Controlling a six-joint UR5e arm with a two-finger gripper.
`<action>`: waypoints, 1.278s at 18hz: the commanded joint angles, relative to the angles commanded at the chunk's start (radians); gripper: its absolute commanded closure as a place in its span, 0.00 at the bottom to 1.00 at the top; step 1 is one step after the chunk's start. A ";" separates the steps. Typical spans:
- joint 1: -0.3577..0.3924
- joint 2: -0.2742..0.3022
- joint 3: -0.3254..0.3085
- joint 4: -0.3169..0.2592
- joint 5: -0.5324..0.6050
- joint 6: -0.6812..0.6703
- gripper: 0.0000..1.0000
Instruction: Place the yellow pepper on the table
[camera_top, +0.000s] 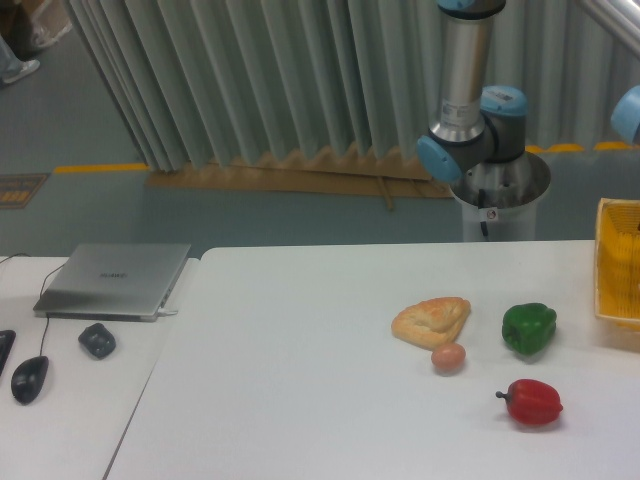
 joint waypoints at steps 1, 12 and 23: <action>0.002 0.000 -0.002 0.000 -0.002 0.003 0.35; -0.008 0.017 0.072 -0.093 -0.002 0.008 0.49; -0.167 0.101 0.162 -0.227 -0.112 0.006 0.57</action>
